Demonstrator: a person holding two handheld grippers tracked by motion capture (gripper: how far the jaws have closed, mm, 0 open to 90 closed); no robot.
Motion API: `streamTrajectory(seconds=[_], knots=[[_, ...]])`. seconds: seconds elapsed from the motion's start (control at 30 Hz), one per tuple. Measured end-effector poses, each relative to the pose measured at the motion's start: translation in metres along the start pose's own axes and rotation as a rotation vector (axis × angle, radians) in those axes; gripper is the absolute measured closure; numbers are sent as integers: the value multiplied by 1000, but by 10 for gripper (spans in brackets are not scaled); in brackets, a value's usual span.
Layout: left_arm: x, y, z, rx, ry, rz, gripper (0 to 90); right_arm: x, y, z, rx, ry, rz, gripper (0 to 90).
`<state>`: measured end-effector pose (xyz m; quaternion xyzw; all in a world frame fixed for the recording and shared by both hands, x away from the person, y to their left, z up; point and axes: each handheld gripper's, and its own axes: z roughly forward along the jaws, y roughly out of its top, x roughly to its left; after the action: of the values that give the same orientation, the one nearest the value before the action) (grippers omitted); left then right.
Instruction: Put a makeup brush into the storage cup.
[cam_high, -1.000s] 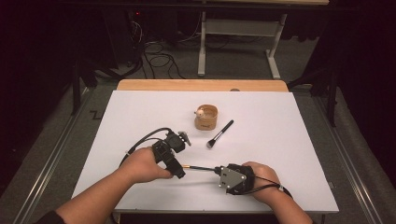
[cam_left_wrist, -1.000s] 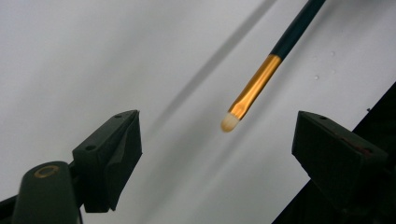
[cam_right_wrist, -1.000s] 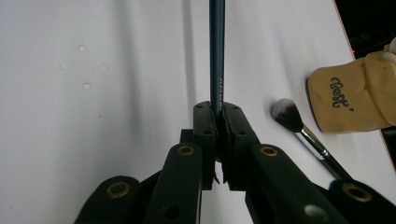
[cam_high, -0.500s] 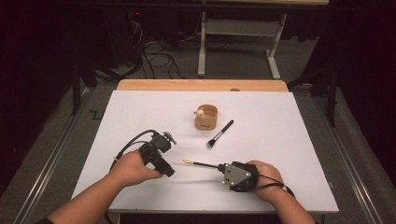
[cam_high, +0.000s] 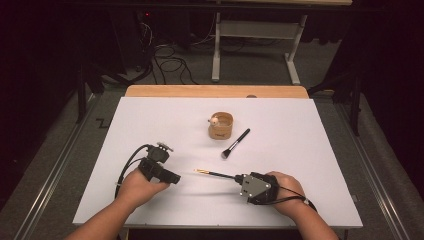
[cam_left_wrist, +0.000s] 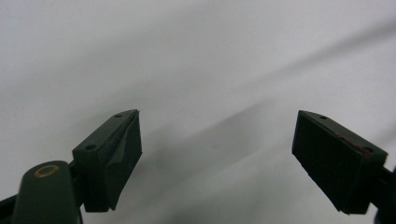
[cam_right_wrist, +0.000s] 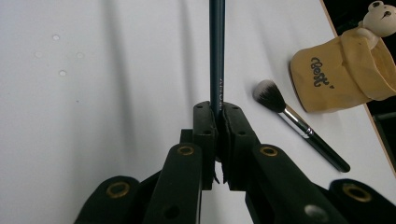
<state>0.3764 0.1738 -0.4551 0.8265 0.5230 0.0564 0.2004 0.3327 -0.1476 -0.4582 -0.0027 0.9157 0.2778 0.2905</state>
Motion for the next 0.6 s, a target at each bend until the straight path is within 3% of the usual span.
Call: streamTrajectory(seconds=[0.23, 0.3, 0.33, 0.4, 0.6], knots=[[3, -6, 4, -152, 10, -33, 165, -2, -1, -2, 1, -15, 5, 869], [3, -10, 6, -216, -19, -4, 157, -3, -2, -3, -5, -21, 17, 869], [2, -13, 7, -249, -11, 29, 151, -4, -3, -3, -7, -25, 22, 869], [0, -17, 8, -301, -7, 43, 151, -5, -4, -4, -14, -30, 30, 869], [3, -25, 14, -413, 21, 5, 122, -6, -5, -5, -33, -41, 72, 868]])
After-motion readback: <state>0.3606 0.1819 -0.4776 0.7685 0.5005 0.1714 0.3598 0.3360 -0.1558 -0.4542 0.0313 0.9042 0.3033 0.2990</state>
